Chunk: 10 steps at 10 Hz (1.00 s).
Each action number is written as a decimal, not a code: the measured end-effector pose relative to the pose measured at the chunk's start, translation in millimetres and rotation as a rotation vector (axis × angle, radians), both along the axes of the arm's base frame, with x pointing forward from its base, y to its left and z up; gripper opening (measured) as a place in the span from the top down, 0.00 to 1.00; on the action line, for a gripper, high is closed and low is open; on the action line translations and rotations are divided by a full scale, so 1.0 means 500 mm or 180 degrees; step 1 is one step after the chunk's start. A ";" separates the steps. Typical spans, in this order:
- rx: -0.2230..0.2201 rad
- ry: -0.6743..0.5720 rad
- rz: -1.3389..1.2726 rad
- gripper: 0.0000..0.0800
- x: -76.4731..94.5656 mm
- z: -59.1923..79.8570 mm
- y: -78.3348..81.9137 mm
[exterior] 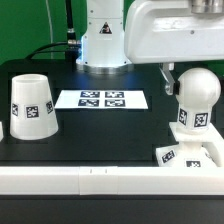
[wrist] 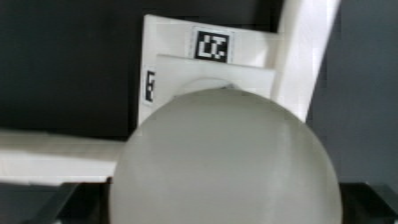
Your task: Assemble lamp
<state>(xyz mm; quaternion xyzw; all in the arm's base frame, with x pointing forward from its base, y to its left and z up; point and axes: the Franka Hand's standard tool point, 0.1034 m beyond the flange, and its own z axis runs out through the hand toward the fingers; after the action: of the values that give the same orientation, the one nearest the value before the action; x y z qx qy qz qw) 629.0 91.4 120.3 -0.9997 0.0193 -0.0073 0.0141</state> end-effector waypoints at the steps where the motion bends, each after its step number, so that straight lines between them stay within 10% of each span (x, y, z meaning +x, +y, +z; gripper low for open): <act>1: 0.0030 0.0007 -0.0317 0.28 0.001 0.000 -0.002; 10: 0.0129 0.0106 -0.2534 0.20 0.001 0.000 -0.002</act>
Offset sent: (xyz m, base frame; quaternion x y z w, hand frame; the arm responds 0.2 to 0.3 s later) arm -0.0091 -0.0042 -0.0103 0.0114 -0.0190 0.2468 0.9688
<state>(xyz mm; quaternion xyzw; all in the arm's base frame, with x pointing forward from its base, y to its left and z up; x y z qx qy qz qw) 629.3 90.3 120.4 -0.9135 0.4057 0.0045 0.0295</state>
